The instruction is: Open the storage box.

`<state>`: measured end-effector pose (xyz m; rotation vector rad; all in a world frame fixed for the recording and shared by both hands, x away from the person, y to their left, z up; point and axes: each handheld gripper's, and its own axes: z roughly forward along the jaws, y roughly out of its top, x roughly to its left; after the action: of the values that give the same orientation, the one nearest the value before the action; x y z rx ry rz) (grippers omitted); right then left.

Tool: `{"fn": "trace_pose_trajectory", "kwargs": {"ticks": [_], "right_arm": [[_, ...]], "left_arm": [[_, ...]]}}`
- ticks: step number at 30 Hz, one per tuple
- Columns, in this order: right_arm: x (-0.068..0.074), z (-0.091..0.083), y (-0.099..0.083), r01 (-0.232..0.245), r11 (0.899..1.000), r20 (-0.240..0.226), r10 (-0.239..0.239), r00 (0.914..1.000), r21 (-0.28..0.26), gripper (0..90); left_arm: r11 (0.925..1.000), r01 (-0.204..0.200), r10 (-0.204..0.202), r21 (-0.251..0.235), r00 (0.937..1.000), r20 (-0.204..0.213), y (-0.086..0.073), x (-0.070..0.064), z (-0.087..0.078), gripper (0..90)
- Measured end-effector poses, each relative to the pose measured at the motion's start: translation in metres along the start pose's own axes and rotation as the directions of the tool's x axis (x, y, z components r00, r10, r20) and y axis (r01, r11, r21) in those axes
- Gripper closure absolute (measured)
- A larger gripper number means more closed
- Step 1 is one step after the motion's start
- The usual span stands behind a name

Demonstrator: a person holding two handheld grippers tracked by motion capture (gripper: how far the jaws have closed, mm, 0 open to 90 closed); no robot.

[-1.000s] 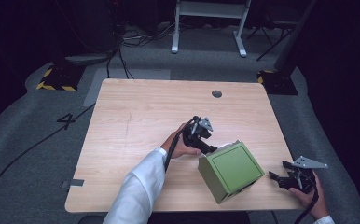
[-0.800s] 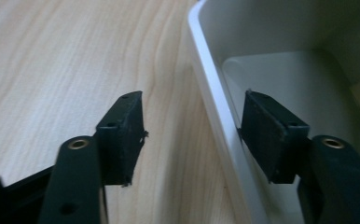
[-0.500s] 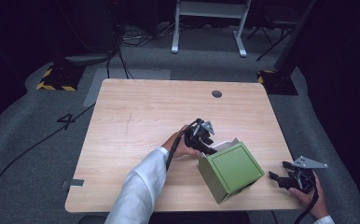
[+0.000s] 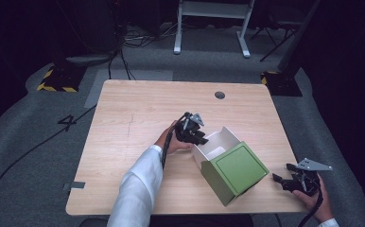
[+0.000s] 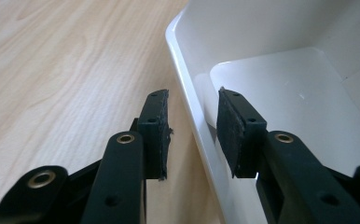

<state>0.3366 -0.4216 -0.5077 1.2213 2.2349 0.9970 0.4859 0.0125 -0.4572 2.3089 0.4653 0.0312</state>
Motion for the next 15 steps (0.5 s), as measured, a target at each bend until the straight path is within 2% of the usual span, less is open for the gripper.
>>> {"fn": "trace_pose_trajectory", "kwargs": {"ticks": [6, 11, 15], "right_arm": [[0.0, 0.0, 0.0, 0.0, 1.0, 0.0, 0.0, 1.0, 0.0, 17.6], [0.0, 0.0, 0.0, 0.0, 1.0, 0.0, 0.0, 1.0, 0.0, 17.5], [0.0, 0.0, 0.0, 0.001, 1.0, 0.0, -0.001, 1.0, 0.0, 17.6]], "left_arm": [[0.9992, 0.039, -0.039, -0.012, 0.9992, -0.011, -0.004, 0.009, -0.003, 63.0], [0.9993, 0.034, -0.034, -0.015, 0.9993, -0.012, -0.003, 0.011, -0.003, 63.2], [0.999, 0.042, -0.043, -0.012, 0.9986, -0.031, -0.002, 0.013, -0.004, 59.8]]}}
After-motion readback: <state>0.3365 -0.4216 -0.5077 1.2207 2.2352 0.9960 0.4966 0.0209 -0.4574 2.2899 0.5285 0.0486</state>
